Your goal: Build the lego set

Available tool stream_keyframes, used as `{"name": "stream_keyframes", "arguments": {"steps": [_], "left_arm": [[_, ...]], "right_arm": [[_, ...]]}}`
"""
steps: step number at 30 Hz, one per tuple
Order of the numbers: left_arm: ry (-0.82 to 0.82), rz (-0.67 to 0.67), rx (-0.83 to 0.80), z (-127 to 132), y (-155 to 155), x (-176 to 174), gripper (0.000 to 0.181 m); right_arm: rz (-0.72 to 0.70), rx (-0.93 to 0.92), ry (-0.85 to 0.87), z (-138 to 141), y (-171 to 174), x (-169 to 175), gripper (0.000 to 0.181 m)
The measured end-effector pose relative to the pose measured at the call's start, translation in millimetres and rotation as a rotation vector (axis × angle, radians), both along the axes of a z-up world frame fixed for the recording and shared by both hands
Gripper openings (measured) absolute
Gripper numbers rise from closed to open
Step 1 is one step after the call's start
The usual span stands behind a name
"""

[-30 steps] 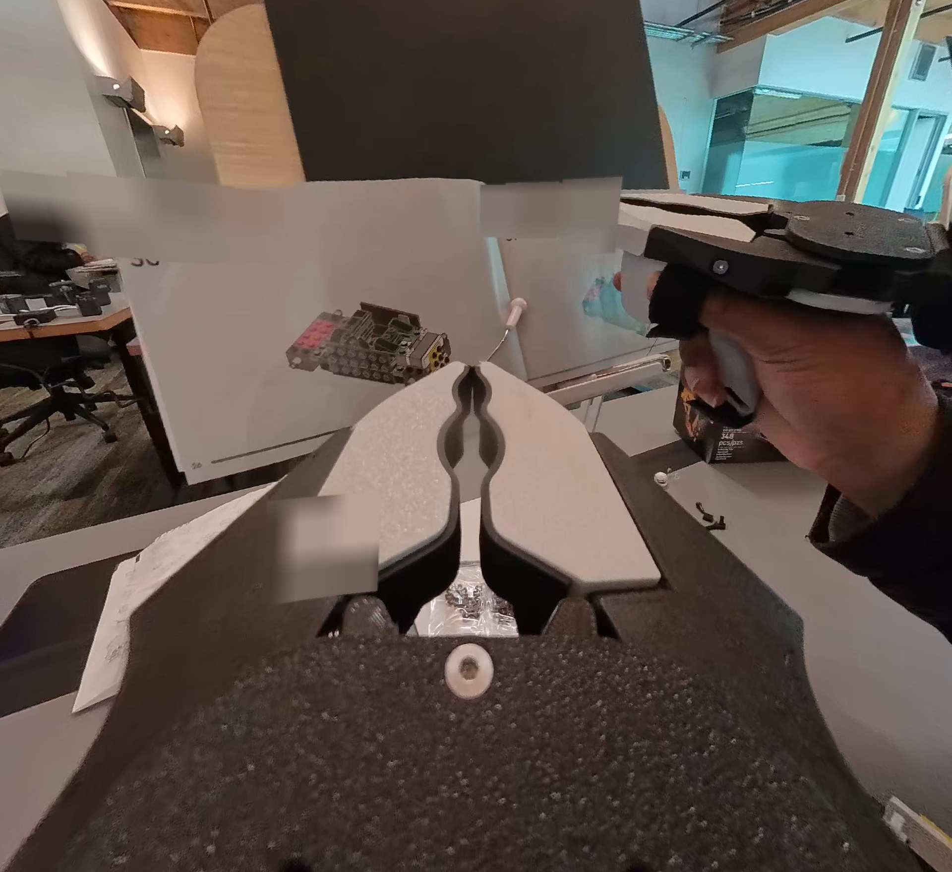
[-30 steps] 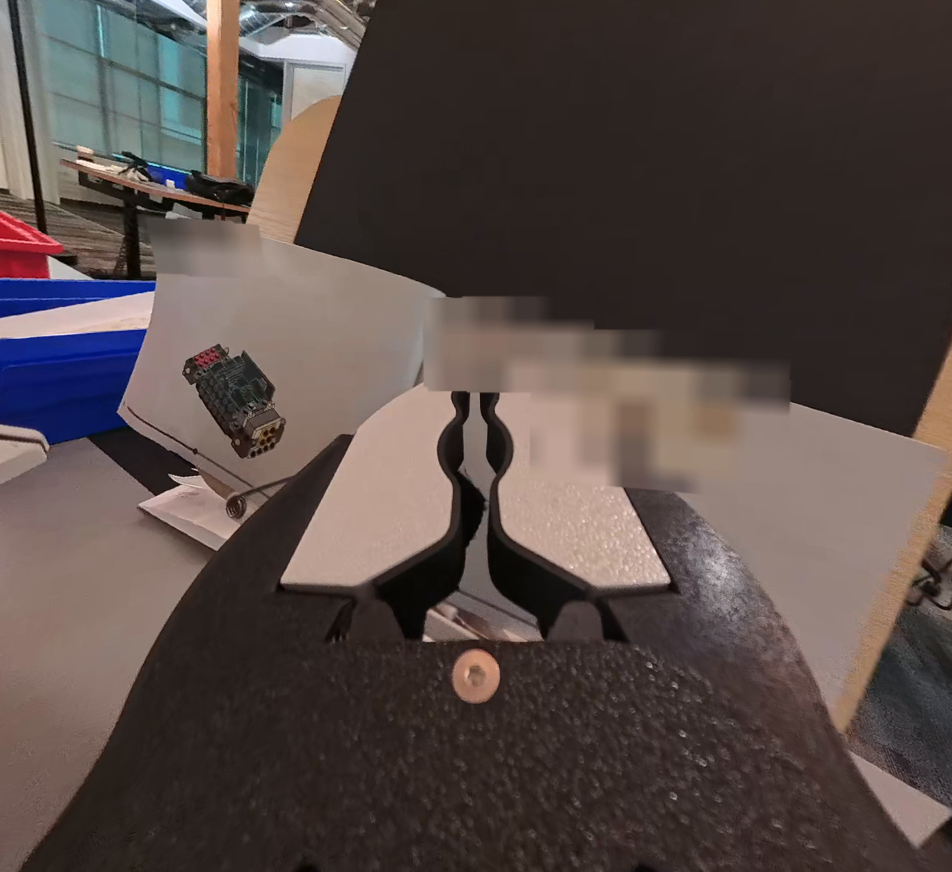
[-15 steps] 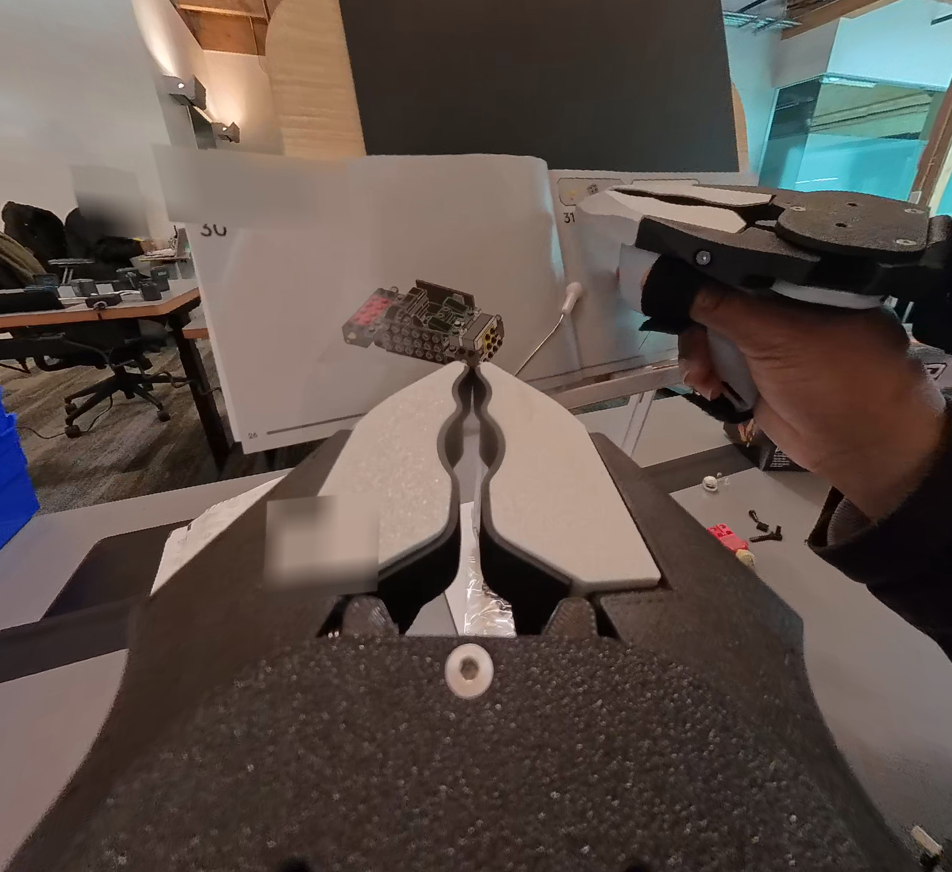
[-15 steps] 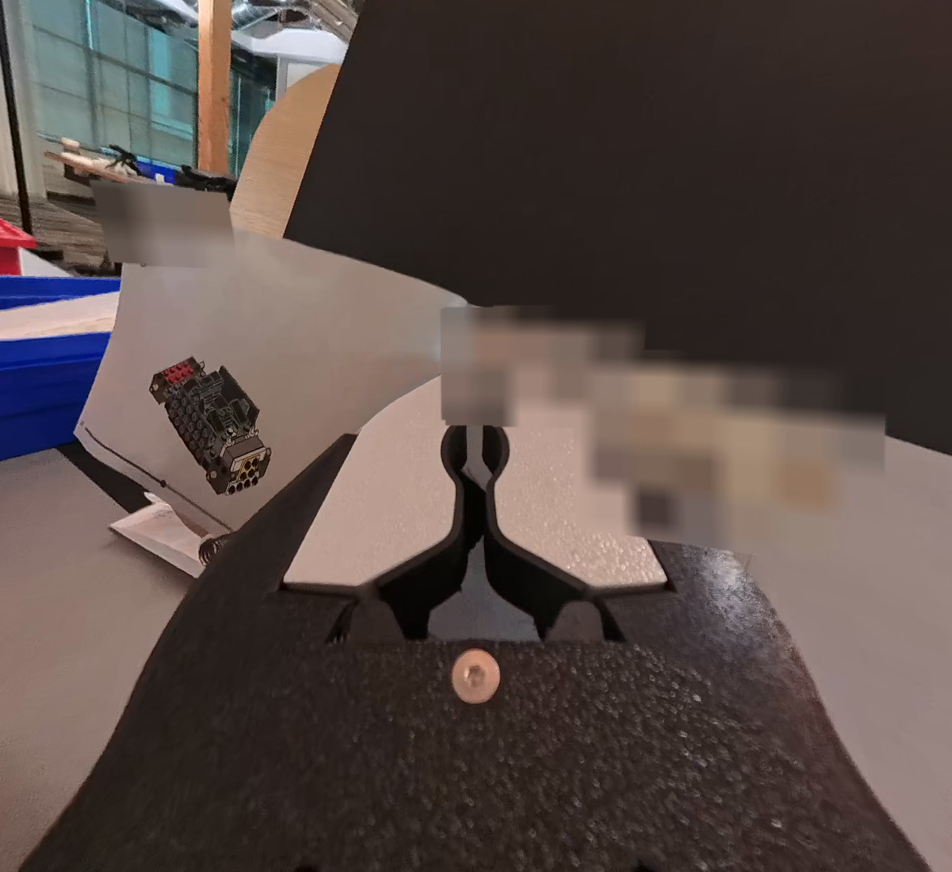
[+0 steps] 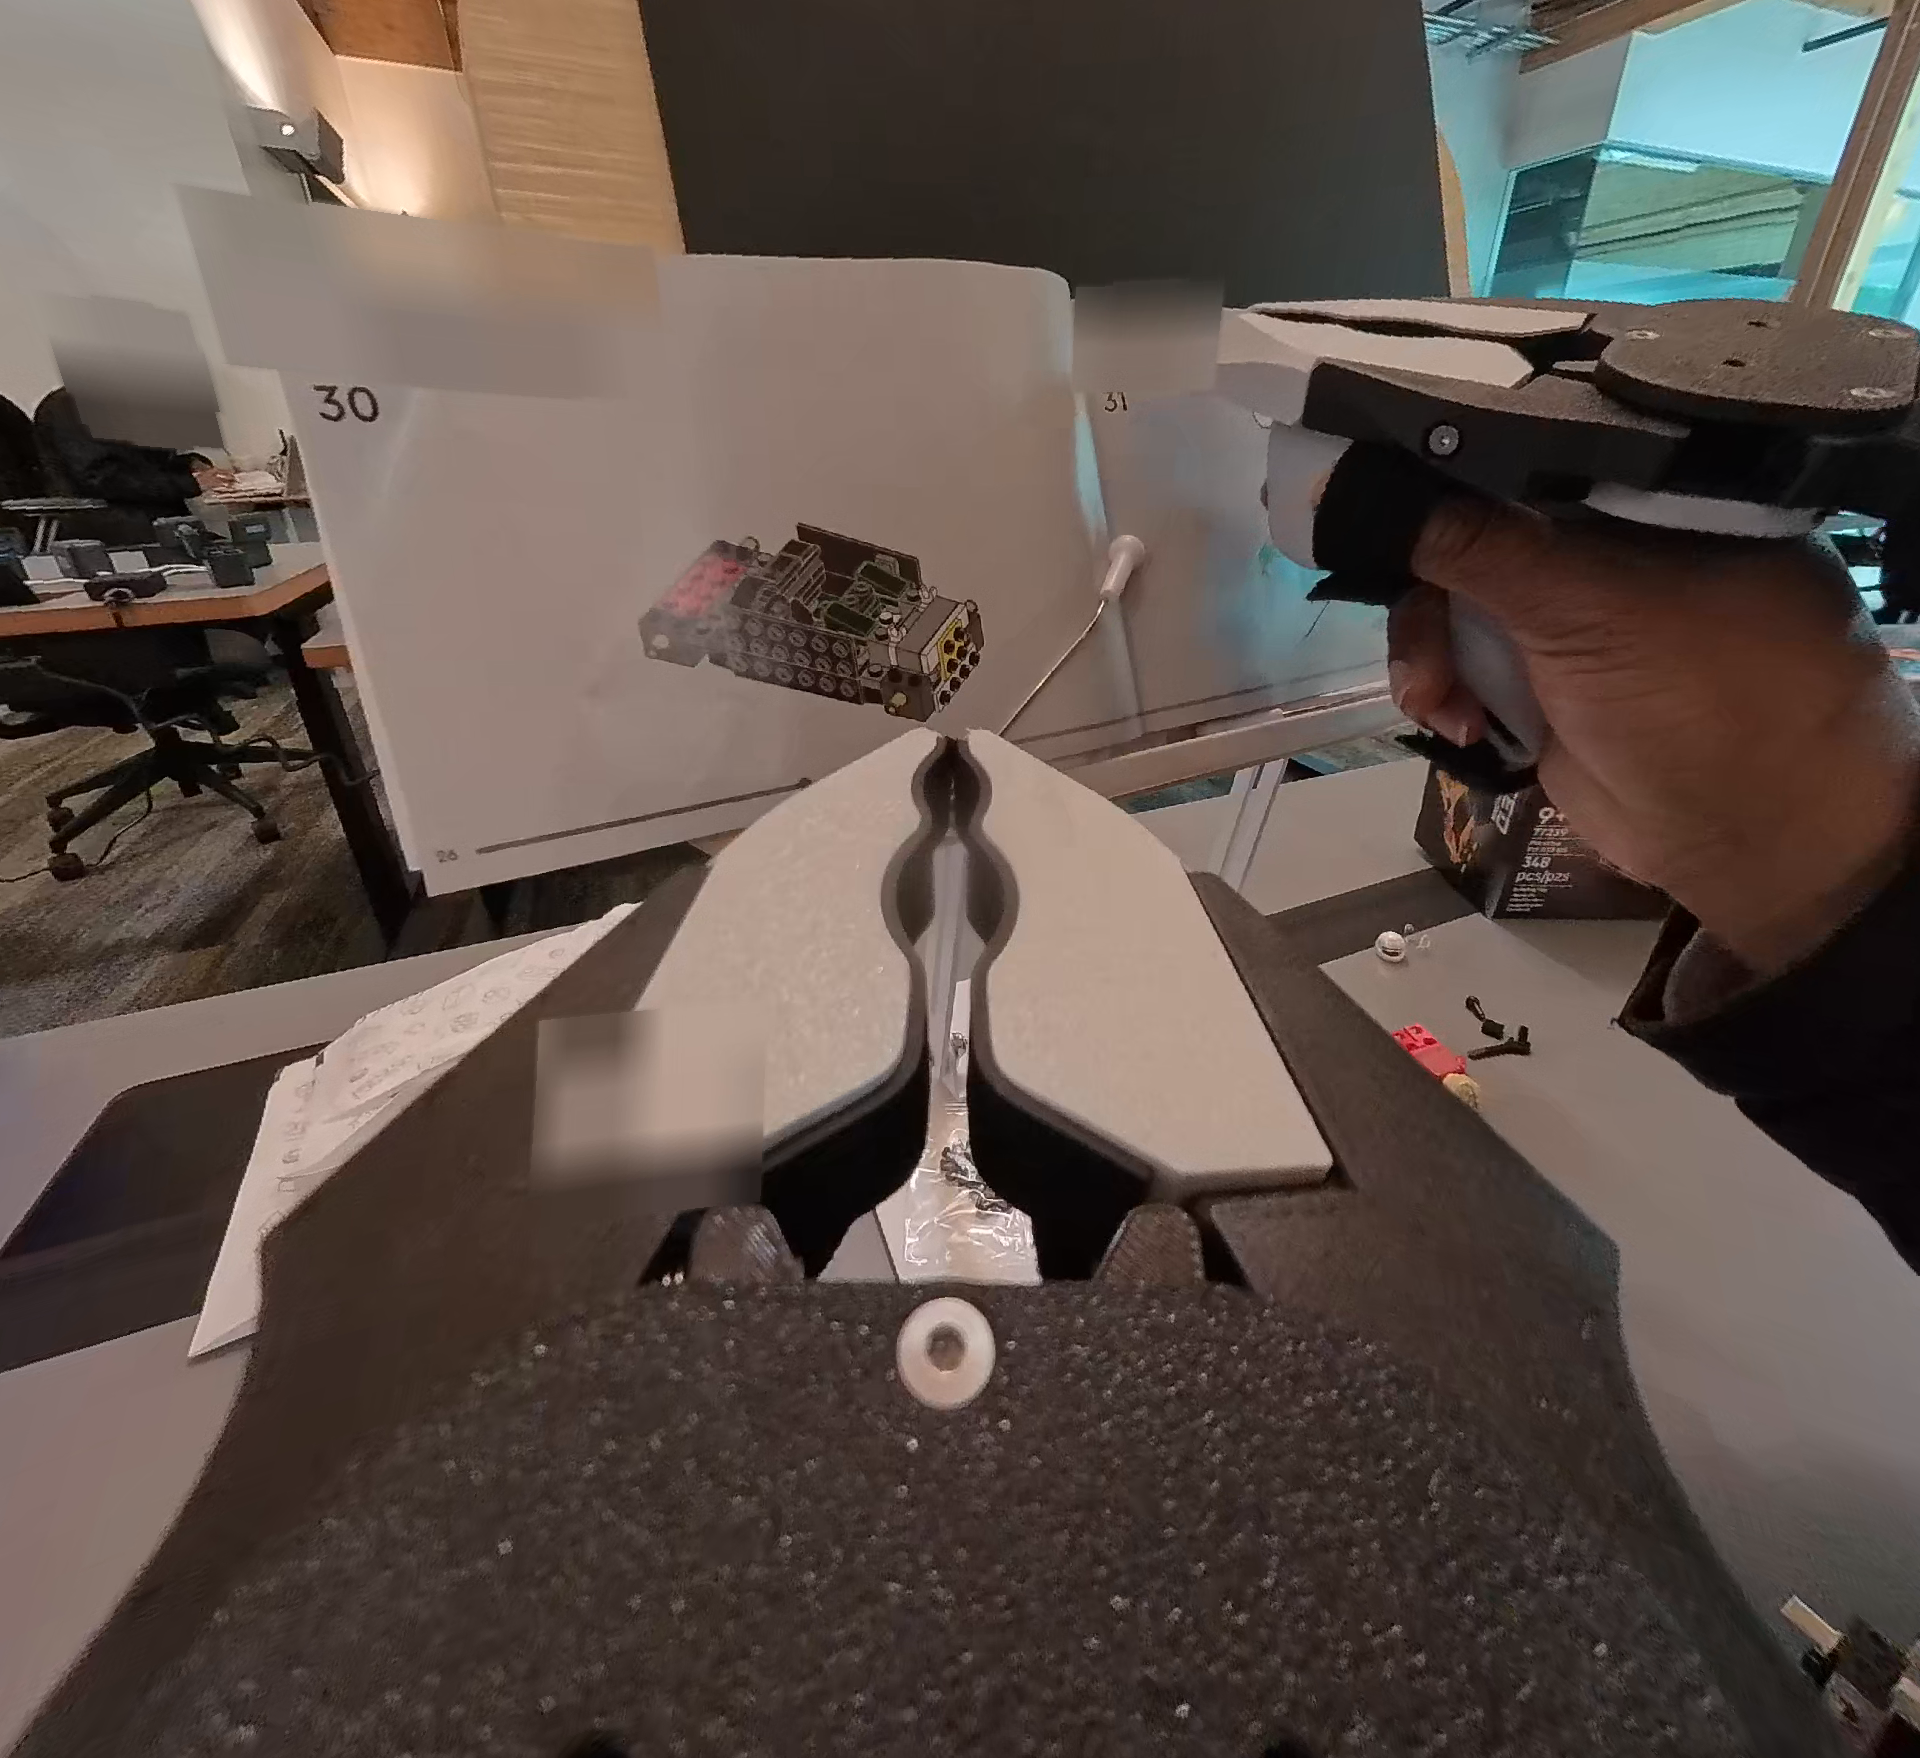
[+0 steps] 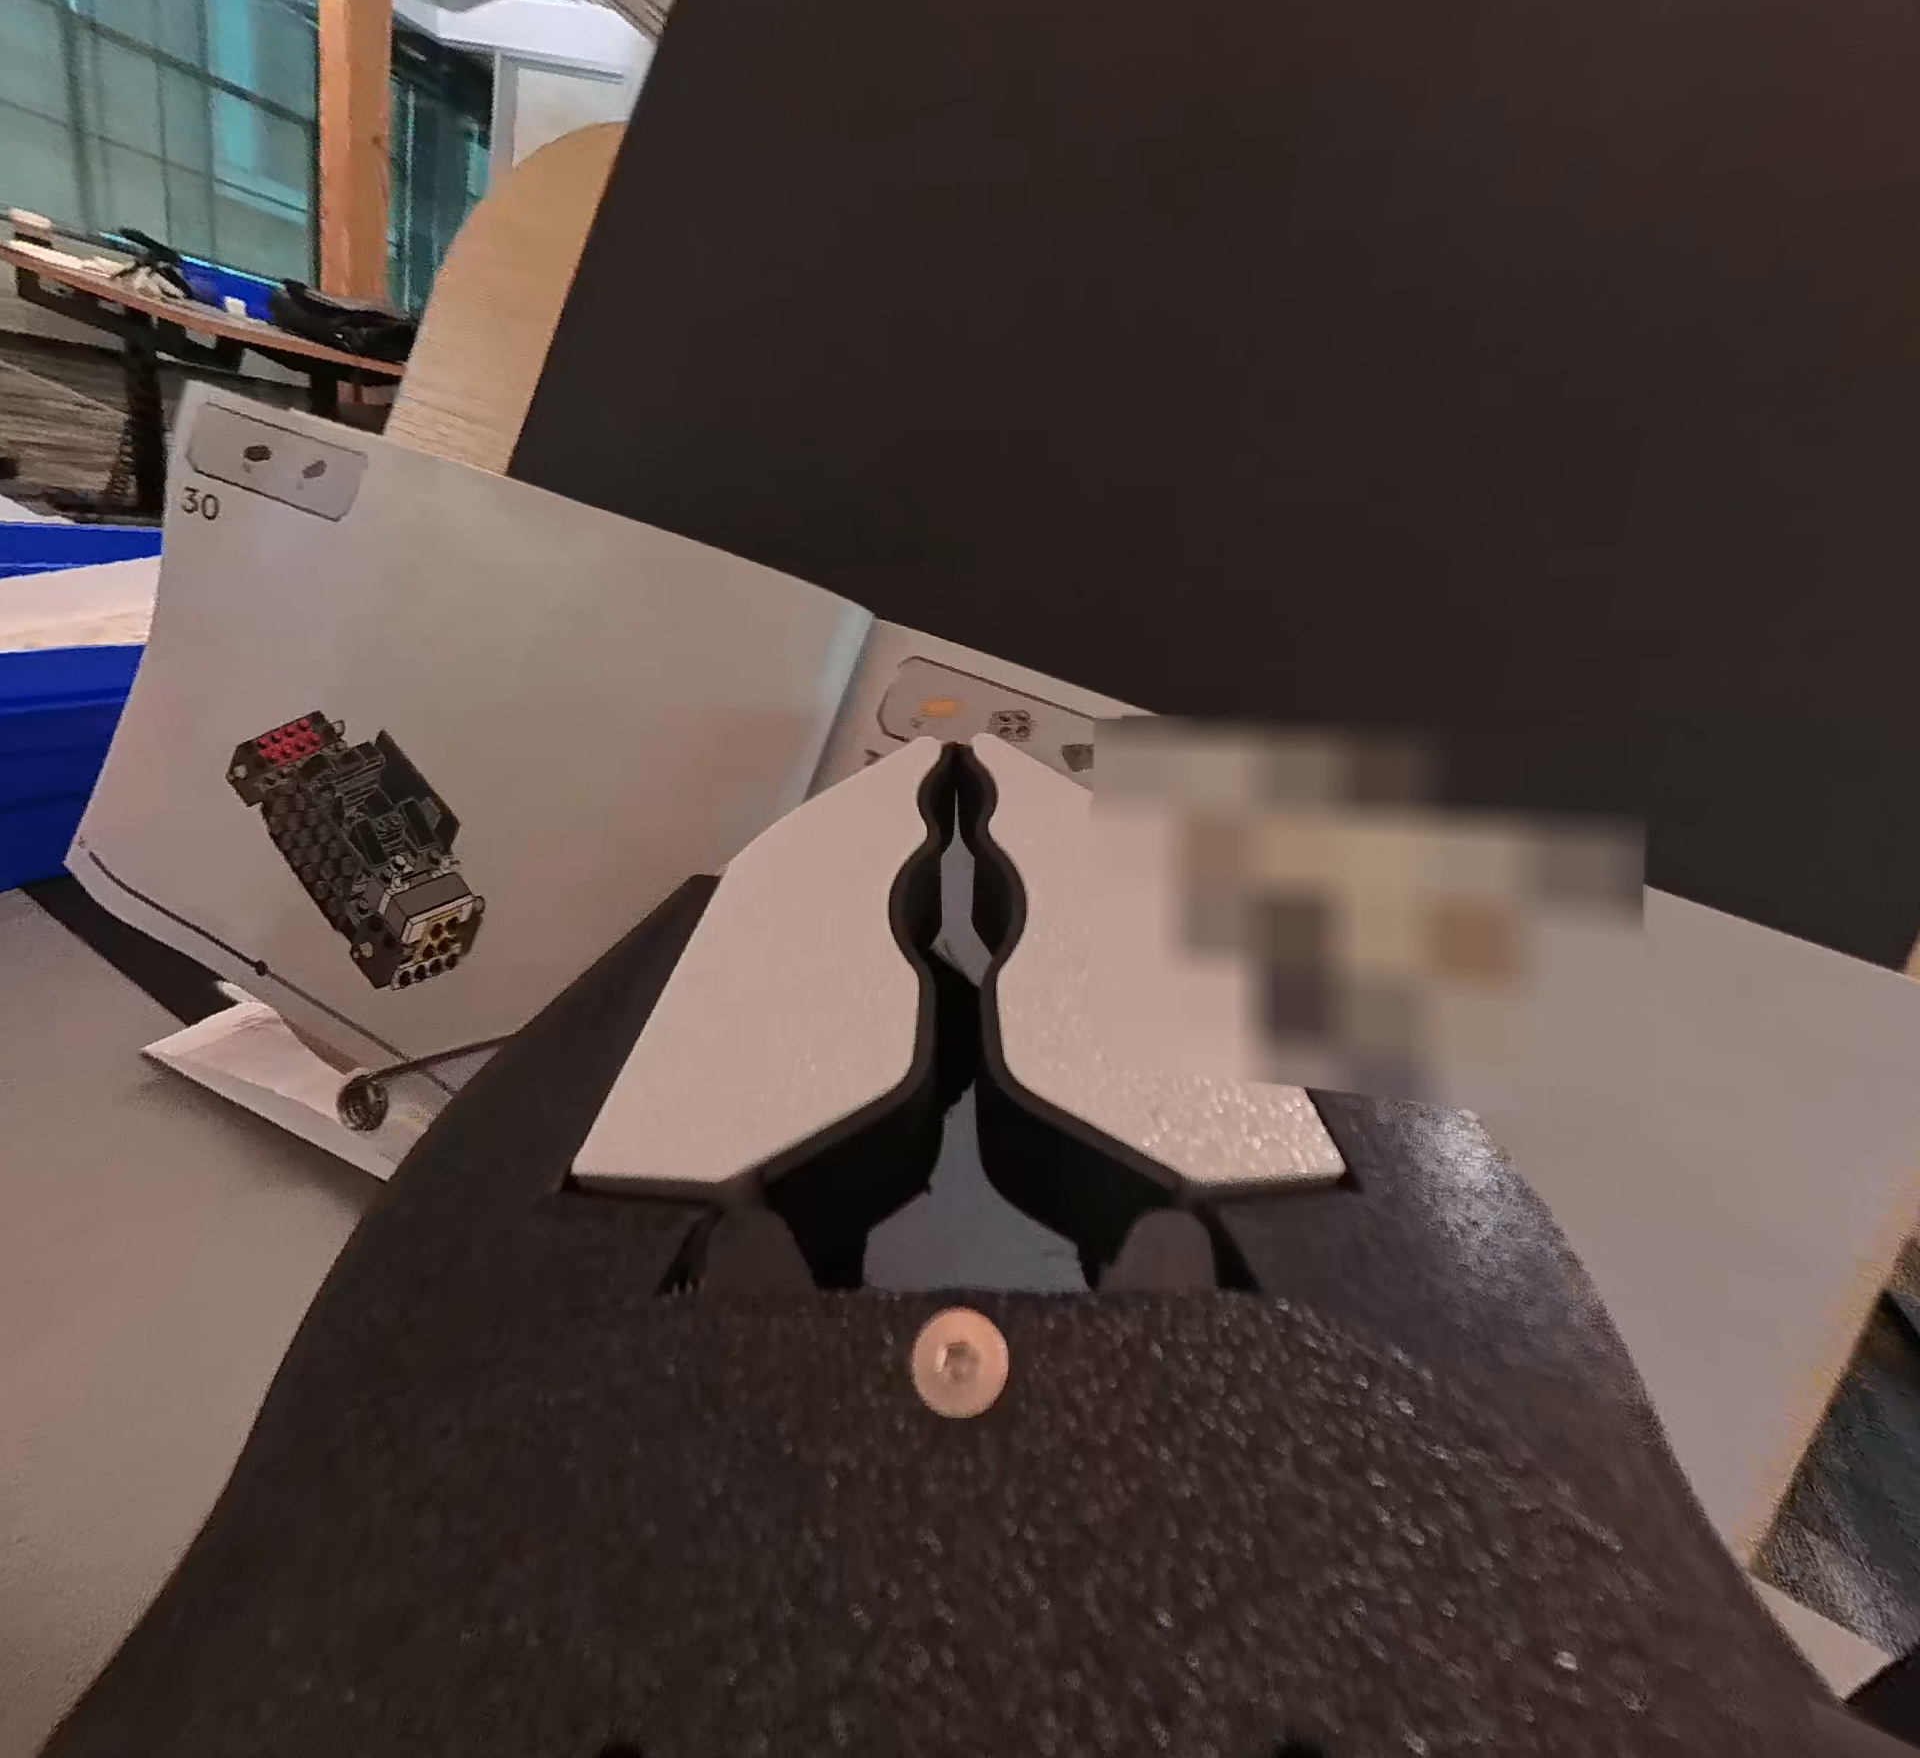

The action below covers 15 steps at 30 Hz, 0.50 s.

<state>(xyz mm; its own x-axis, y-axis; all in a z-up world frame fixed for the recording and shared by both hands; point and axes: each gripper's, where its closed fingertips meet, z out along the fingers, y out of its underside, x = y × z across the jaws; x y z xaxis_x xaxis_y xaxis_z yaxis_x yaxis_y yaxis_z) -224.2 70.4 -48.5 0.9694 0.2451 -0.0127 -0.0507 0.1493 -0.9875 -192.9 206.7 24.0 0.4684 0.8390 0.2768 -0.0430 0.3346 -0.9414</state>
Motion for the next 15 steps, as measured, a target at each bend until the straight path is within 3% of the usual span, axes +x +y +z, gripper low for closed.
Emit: {"name": "stream_keyframes", "arguments": {"steps": [15], "left_arm": [[0.0,-0.014,-0.01,-3.1,0.8,0.9,0.0]], "right_arm": [[0.0,-0.018,-0.004,-0.3,6.5,4.2,0.0]]}}
